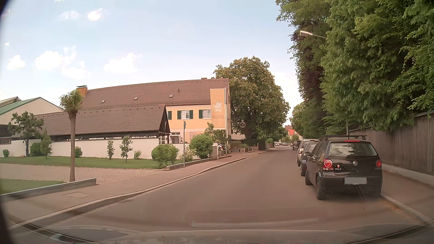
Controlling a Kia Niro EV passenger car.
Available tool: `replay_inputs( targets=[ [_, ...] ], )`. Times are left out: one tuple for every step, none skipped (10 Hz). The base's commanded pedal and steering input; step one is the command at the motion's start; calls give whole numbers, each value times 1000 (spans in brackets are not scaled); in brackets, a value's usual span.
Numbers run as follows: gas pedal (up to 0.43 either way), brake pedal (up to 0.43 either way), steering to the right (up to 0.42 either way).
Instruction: Follow the waypoints while adhering to traffic rules and regulations
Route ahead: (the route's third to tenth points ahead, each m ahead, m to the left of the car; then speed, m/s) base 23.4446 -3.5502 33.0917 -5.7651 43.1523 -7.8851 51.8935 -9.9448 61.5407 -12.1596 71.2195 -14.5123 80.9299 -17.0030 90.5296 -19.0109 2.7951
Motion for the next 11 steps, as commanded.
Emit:
replay_inputs(
  targets=[
    [197,18,-101],
    [197,18,-79],
    [209,24,-59],
    [209,18,-39],
    [209,24,-21],
    [209,24,-7],
    [209,18,-1],
    [209,18,0],
    [209,24,1],
    [209,18,10],
    [220,24,24]
  ],
)
